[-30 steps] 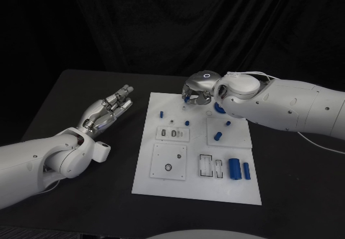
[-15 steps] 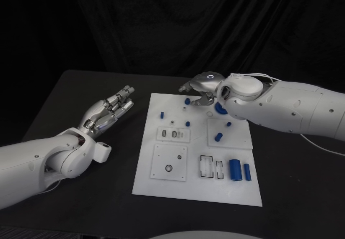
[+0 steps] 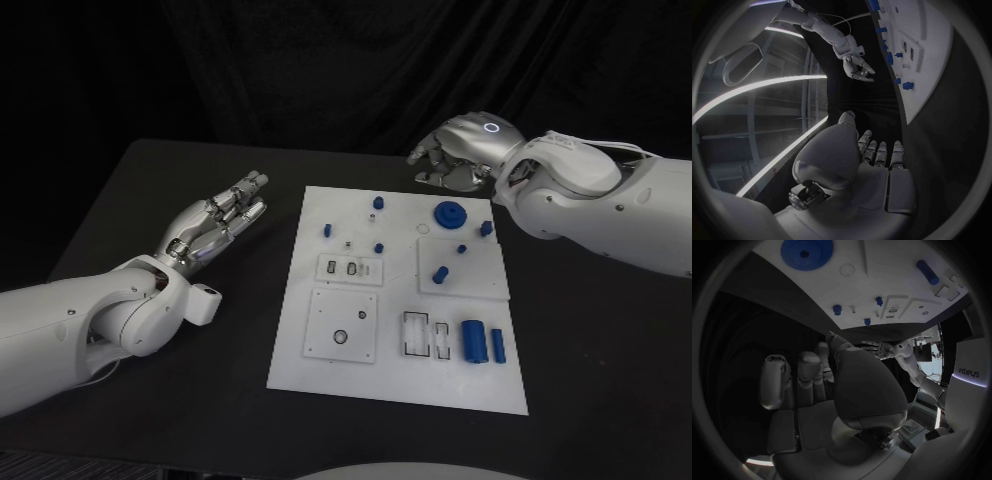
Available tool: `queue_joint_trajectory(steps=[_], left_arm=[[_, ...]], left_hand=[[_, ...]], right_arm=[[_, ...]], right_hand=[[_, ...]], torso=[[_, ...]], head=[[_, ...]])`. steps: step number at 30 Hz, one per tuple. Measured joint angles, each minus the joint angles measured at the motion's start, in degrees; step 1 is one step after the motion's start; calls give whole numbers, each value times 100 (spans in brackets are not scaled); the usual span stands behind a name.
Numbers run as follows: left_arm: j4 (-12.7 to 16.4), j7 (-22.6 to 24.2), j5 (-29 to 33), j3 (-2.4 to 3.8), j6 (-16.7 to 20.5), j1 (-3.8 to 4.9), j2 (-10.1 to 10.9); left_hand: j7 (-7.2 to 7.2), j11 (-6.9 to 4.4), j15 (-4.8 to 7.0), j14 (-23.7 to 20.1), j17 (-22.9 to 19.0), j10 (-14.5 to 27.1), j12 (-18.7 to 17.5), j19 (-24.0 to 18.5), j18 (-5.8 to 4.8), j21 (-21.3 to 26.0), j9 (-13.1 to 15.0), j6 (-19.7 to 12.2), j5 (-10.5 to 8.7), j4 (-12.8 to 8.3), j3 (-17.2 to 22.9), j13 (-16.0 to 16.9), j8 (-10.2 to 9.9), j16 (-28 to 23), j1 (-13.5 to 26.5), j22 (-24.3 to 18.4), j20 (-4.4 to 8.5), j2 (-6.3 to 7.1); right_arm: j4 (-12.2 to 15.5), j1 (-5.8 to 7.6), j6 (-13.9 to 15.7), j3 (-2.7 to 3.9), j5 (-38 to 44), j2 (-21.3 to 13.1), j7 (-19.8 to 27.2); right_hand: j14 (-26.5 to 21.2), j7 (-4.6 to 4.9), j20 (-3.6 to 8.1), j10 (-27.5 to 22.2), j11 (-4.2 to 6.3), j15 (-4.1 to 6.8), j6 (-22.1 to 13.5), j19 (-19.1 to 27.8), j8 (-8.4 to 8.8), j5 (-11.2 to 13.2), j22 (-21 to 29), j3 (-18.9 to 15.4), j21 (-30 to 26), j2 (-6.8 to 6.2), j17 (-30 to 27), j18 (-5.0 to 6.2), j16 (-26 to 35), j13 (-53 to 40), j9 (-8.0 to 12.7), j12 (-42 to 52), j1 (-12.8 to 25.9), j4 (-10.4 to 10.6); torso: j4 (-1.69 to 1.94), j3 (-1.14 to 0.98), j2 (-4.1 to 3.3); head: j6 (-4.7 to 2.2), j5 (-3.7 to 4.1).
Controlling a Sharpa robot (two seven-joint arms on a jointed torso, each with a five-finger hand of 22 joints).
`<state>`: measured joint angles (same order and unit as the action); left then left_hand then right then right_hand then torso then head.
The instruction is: Assemble the parts on the task board
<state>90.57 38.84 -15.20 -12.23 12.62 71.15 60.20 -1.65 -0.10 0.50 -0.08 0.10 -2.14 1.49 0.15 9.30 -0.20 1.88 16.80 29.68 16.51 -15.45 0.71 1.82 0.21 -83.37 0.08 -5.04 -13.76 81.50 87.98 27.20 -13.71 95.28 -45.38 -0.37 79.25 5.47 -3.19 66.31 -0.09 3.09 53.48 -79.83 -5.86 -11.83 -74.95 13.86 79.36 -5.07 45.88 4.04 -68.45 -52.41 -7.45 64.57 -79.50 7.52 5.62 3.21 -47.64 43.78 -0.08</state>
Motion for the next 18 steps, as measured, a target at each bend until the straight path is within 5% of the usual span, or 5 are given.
queue_joint_trajectory(steps=[1,3,4,11,18], left_arm=[[2,0,0,0,-1,0,0],[4,0,0,0,-4,0,-10],[2,0,0,0,-6,0,-17],[-5,1,1,0,-26,0,-49],[-15,1,1,0,-47,0,-71]], left_hand=[[0,9,0,0,0,-10,0,0,0,0,0,0,0,0,0,0,0,0,0,-1,0,0],[0,17,0,0,-1,-17,0,0,0,0,0,0,0,0,0,0,0,0,0,-2,0,0],[0,17,0,0,-1,-17,0,-15,0,0,0,0,0,9,9,0,0,0,0,-2,-15,0],[0,18,0,0,-4,-18,0,-21,0,0,0,0,5,16,16,0,0,0,0,-3,-21,0],[0,18,0,0,-5,-19,0,-21,0,0,-1,0,22,16,16,1,0,0,0,-3,-21,0]], right_arm=[[47,8,-1,-6,0,-72,-9],[143,15,-36,-24,0,-224,-49],[180,15,-67,-30,0,-287,-77],[321,-50,-382,-42,0,-577,-364],[327,-181,-644,-52,0,-697,-683]], right_hand=[[211,-12,22,692,19,30,12,-29,38,40,0,-77,23,8,801,0,-433,-1310,-24,1097,141,92],[422,-20,27,1527,13,42,13,-172,84,99,0,-202,168,39,2389,0,-1378,-2057,-68,2124,347,216],[448,-19,14,1679,-4,15,12,-265,98,106,0,-291,272,67,2703,-10,-1849,-2180,-91,2391,528,340],[468,104,-62,1762,-116,-74,-111,-415,161,130,1,-588,920,131,2907,-318,-2139,-2254,-105,2529,1063,696],[486,175,-122,1763,-199,-130,-182,-432,187,95,1,-619,1029,132,2907,-317,-2139,-2254,-104,2529,1063,678]], torso=[[-2,0,0],[-2,0,0],[-2,-1,-1],[8,-2,-4],[12,-3,-4]], head=[[1,9],[1,22],[1,26],[-5,43],[34,36]])
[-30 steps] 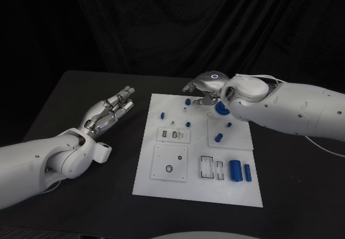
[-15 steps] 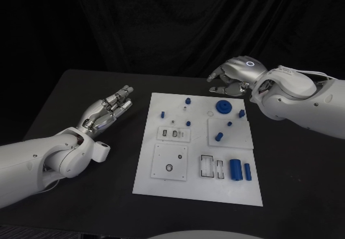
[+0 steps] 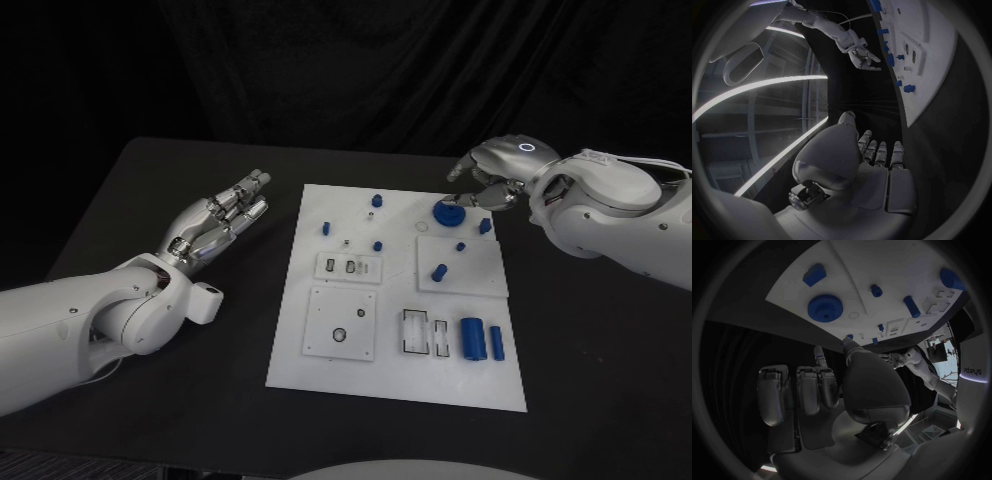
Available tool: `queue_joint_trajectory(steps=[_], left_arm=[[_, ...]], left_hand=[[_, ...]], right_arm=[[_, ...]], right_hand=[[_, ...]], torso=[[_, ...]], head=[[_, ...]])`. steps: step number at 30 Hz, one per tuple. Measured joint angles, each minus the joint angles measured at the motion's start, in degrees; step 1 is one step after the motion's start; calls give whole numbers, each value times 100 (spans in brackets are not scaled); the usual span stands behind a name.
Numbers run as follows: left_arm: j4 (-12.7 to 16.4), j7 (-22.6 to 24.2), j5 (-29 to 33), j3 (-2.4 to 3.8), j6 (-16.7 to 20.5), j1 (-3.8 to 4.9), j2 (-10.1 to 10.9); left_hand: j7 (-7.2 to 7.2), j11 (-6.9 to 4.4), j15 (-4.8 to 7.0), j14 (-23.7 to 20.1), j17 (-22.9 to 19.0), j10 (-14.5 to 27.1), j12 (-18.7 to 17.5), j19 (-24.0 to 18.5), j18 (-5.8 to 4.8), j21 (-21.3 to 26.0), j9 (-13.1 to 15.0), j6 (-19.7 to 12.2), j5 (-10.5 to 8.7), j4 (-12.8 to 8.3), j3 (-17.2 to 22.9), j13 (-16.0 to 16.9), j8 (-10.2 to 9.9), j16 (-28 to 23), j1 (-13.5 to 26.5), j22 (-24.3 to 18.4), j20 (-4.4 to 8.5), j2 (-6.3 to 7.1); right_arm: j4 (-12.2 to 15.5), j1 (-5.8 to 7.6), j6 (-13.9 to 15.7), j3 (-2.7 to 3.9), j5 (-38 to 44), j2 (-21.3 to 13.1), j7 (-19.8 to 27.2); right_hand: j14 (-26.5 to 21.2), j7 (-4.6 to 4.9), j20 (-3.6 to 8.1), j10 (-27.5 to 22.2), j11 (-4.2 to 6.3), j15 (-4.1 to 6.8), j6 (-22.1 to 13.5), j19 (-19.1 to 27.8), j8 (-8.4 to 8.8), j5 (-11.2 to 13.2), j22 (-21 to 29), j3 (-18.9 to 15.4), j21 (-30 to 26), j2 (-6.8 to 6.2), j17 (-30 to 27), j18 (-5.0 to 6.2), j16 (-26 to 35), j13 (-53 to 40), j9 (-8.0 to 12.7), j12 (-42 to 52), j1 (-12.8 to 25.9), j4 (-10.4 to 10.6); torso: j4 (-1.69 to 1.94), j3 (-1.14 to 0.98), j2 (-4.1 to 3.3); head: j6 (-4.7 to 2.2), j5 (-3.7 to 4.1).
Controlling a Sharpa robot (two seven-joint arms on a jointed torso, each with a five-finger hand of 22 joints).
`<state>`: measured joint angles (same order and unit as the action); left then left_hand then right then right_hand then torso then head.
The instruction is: Assemble the parts on the task board
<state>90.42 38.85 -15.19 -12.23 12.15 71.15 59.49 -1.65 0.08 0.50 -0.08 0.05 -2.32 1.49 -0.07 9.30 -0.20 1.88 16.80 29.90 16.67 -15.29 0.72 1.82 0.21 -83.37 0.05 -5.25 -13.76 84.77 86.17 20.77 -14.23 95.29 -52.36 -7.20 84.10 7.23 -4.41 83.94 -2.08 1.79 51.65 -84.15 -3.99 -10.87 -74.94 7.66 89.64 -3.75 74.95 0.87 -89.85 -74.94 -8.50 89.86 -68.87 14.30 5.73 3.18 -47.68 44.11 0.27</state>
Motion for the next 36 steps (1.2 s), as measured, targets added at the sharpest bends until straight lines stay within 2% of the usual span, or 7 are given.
queue_joint_trajectory(steps=[3,8,11,16,24,28,36], left_arm=[[-4,0,0,0,-11,0,-1],[-5,0,0,0,-23,0,-6],[-7,0,0,0,-29,0,-6],[-10,0,0,0,-39,0,-7],[-16,0,0,0,-51,0,-5],[-25,0,0,0,-54,0,-5],[-40,0,0,0,-63,0,-10]], left_hand=[[0,0,0,0,0,0,0,0,0,0,0,0,0,0,0,0,0,0,0,0,0,0],[0,0,-21,21,0,0,0,0,0,0,0,0,-1,0,0,0,0,0,-23,1,0,-23],[0,0,-21,21,1,0,0,0,0,0,-1,0,-1,0,0,0,0,0,-23,1,0,-23],[0,0,-21,21,2,0,0,0,0,0,-1,0,-1,-16,16,0,0,0,-23,1,0,-23],[0,0,-21,21,3,0,0,0,0,0,-1,0,-1,-16,16,1,0,0,-23,2,0,-23],[0,0,-21,21,4,0,0,0,0,0,-1,0,-1,-16,16,1,0,0,-23,2,0,-23],[0,19,-20,21,4,22,0,0,1,0,-1,0,-1,-16,15,1,0,0,-46,3,0,0]], right_arm=[[-15,-37,-66,0,0,-3,-92],[-64,-95,-166,1,0,-3,-205],[-82,-129,-217,1,0,-3,-248],[-105,-183,-290,2,0,1,-302],[-167,-225,-400,1,0,32,-349],[-190,-238,-424,1,0,58,-350],[-241,-246,-445,1,0,131,-342]], right_hand=[[-20,51,-20,0,0,-20,-52,20,0,0,0,3,0,-21,0,1,0,0,14,0,-21,-37],[-20,51,-20,0,0,-20,-92,20,0,-41,1,35,0,-10,0,1,0,1,34,0,-133,-114],[-20,51,-20,0,1,-20,-92,20,0,-178,1,56,0,-6,-1,1,0,1,34,0,-215,-201],[-20,51,-20,0,1,-20,-92,20,0,-214,1,66,0,-1,-1,1,1,1,34,0,-215,-223],[-20,51,-20,19,-18,-20,-92,20,0,-241,1,88,0,22,-1,2,1,2,33,0,-286,-294],[-20,38,-40,19,-18,-20,-79,0,0,-390,1,112,0,36,-1,3,1,2,21,0,-346,-366],[-20,52,-40,19,-18,-20,-49,0,0,-490,2,136,0,36,-2,3,1,2,13,0,-346,-389]], torso=[[3,0,0],[4,1,-2],[4,2,-2],[5,3,-1],[6,3,3],[6,4,5],[6,6,5]], head=[[18,0],[35,7],[54,13],[76,15],[90,17],[92,17],[98,26]])
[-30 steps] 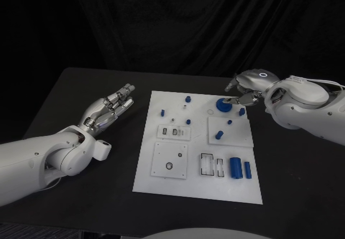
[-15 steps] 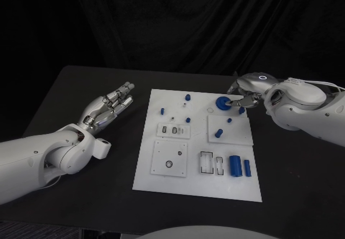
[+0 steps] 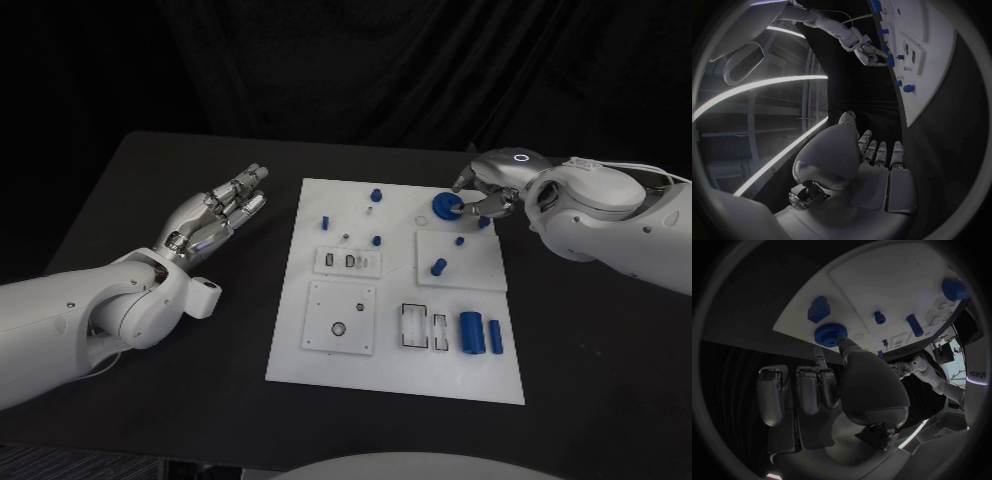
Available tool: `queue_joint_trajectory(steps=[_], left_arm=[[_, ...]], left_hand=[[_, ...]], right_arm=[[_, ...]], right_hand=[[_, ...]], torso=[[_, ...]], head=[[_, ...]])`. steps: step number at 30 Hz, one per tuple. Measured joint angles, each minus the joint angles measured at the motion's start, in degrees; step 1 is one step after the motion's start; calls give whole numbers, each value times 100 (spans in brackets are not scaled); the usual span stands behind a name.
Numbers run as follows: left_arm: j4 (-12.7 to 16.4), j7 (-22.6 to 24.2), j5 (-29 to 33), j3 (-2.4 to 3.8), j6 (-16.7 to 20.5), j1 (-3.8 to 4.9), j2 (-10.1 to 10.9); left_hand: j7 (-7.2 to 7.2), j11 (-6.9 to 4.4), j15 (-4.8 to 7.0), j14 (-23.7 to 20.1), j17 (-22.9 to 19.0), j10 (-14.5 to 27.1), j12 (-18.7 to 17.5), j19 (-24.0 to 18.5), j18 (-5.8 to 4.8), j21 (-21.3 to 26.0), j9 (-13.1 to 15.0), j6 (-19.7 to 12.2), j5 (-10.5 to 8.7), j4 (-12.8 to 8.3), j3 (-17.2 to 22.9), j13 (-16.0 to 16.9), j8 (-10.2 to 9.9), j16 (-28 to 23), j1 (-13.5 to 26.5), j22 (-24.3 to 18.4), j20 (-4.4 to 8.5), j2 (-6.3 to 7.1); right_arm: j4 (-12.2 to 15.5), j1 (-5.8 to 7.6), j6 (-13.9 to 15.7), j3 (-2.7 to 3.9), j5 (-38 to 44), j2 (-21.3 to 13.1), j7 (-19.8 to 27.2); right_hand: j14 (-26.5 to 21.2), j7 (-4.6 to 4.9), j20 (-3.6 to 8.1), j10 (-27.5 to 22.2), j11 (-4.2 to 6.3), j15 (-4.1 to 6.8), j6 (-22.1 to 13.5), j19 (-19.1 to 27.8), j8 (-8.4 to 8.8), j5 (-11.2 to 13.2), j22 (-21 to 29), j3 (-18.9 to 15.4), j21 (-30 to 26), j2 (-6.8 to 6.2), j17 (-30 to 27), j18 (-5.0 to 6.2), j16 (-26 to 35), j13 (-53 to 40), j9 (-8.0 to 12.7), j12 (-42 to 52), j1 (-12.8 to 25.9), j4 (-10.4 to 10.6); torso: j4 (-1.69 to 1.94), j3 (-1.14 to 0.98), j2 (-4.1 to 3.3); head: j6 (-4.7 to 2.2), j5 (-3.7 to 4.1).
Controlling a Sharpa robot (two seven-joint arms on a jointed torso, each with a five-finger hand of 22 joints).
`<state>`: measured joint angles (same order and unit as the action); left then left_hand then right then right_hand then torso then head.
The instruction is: Assemble the parts on the task board
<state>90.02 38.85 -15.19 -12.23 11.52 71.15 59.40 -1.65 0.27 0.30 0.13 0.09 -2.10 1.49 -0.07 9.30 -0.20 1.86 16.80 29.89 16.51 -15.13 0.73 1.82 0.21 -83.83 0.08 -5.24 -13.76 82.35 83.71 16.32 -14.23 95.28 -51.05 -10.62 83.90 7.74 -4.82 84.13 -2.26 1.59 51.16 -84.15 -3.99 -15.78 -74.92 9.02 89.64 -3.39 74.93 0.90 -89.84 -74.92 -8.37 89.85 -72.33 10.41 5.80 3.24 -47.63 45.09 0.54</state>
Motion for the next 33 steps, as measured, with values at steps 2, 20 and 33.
queue_joint_trajectory(steps=[2,20,33], left_arm=[[-4,0,0,0,-2,0,-3],[-38,0,0,0,-33,0,-27],[-47,0,0,0,-50,0,-24]], left_hand=[[-2,0,0,0,1,0,0,0,0,0,0,-2,2,0,0,0,0,0,0,0,0,0],[-21,0,-21,-21,-4,0,0,21,-1,0,0,-21,21,0,0,0,0,0,0,1,-20,0],[1,17,-21,-21,-3,-17,0,20,-1,0,0,-43,21,1,32,0,0,0,-22,1,-20,-22]], right_arm=[[-17,-2,-8,0,0,18,2],[-135,-56,-159,23,2,159,4],[-160,-63,-105,38,3,216,18]], right_hand=[[0,-22,0,0,0,0,23,0,0,-38,0,0,0,17,0,0,0,0,-7,0,-17,-31],[0,-43,0,0,0,0,85,0,-51,-39,1,17,0,-7,-1,0,0,1,-45,0,-51,-80],[15,-209,291,-11,401,315,327,17,-475,-641,1,128,0,41,-1,1,0,1,-284,-1,-98,-383]], torso=[[0,1,0],[-1,4,-2],[-3,1,-2]], head=[[3,1],[46,-14],[66,-46]])
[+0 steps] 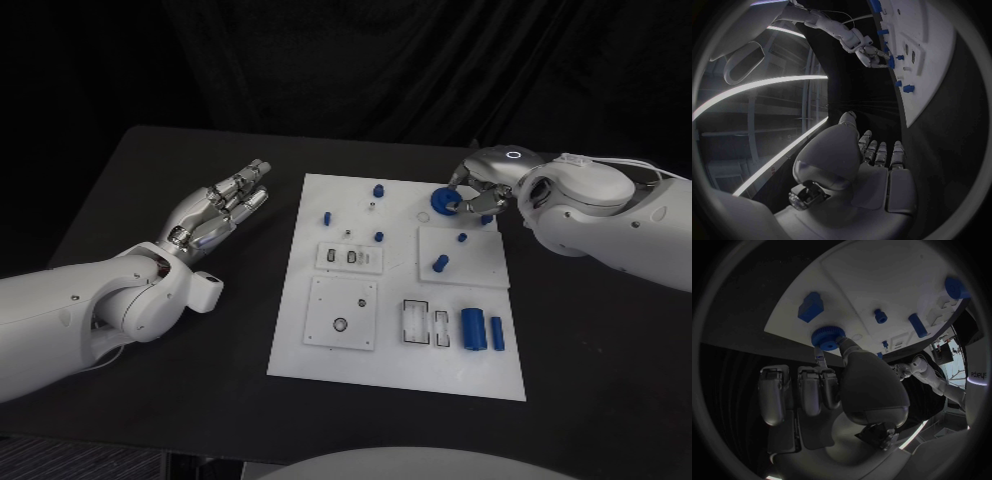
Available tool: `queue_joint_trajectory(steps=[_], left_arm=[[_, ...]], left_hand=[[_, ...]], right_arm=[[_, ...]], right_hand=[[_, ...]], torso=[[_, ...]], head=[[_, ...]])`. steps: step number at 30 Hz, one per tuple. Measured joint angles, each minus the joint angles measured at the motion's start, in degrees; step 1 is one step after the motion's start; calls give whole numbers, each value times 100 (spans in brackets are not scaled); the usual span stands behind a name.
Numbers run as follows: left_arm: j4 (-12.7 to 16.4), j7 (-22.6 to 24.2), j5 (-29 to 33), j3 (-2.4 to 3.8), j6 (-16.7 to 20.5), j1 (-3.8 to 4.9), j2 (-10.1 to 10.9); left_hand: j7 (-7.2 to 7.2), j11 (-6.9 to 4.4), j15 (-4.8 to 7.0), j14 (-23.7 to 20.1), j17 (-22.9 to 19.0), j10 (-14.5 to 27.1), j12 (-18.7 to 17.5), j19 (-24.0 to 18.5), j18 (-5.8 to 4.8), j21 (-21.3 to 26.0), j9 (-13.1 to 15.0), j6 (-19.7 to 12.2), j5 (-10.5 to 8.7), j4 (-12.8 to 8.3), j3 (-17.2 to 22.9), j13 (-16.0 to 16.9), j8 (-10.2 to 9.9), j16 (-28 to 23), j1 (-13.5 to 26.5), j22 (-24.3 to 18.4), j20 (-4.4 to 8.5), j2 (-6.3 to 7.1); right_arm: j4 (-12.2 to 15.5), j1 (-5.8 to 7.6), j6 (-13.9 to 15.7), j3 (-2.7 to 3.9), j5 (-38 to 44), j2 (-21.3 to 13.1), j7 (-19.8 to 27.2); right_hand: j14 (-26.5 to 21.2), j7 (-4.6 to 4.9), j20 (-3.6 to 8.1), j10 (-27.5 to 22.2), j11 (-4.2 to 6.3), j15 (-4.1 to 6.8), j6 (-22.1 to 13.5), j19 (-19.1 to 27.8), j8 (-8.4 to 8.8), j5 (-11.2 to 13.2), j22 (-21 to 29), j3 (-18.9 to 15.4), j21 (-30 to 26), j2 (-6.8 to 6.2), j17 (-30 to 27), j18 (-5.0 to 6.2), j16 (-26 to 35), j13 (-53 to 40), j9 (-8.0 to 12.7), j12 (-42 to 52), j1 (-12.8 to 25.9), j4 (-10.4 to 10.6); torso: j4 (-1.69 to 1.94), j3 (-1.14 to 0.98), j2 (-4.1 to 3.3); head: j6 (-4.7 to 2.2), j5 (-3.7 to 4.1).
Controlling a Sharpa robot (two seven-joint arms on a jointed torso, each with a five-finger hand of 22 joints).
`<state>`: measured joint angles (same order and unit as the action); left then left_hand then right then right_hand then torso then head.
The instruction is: Assemble the parts on the task board
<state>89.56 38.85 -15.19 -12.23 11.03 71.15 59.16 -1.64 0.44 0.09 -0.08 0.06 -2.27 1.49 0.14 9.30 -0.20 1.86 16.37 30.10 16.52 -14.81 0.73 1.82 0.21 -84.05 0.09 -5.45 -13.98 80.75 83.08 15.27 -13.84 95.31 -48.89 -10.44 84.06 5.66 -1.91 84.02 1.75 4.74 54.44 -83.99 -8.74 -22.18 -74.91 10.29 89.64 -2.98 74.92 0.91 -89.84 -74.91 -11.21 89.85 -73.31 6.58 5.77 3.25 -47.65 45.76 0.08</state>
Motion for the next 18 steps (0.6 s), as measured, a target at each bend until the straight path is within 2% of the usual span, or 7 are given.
queue_joint_trajectory(steps=[3,8,9,13,18], left_arm=[[-3,0,0,0,-3,0,0],[-3,0,0,0,-7,0,11],[-3,0,0,0,-8,0,16],[1,0,0,0,-10,0,40],[3,0,0,0,-14,0,43]], left_hand=[[0,0,0,0,0,0,0,0,0,0,0,0,0,0,0,0,0,0,0,0,0,0],[-21,0,-21,21,1,0,0,-21,0,0,0,-21,0,0,0,0,0,0,0,0,-21,0],[-21,0,-21,21,1,0,0,-21,0,0,0,-21,0,0,0,0,0,0,0,0,-21,0],[-21,0,-21,21,2,0,0,-21,0,0,0,-21,0,0,0,0,0,0,0,0,-21,0],[-21,8,-25,16,3,-9,0,-21,0,0,0,-21,0,0,0,0,0,0,0,0,-21,0]], right_arm=[[3,-5,40,-3,-6,-5,22],[88,-13,124,-11,-9,-80,48],[117,-13,138,-14,-9,-102,50],[261,-1,181,-36,-9,-177,50],[494,158,212,-40,-8,-221,47]], right_hand=[[-17,0,66,1,63,55,0,11,-1,-136,0,-31,0,22,0,-1,0,0,1,0,-22,-108],[0,0,89,1,63,78,0,-7,-1,-401,0,-26,0,53,0,-1,0,0,3,0,-51,-169],[0,0,89,1,63,78,0,-7,-1,-422,0,24,0,53,0,-1,0,0,4,0,-51,-229],[0,-1,89,1,63,79,-1,-7,-1,-476,0,28,0,60,0,-1,0,1,5,0,-41,-253],[0,-3,89,1,63,78,-3,-7,-1,-569,0,42,0,80,0,-1,0,1,4,0,75,-241]], torso=[[-3,-1,0],[-3,-2,1],[-3,-3,1],[-2,-4,1],[-2,-4,0]], head=[[-5,-16],[-13,-21],[-13,-24],[-9,-44],[-7,-48]])
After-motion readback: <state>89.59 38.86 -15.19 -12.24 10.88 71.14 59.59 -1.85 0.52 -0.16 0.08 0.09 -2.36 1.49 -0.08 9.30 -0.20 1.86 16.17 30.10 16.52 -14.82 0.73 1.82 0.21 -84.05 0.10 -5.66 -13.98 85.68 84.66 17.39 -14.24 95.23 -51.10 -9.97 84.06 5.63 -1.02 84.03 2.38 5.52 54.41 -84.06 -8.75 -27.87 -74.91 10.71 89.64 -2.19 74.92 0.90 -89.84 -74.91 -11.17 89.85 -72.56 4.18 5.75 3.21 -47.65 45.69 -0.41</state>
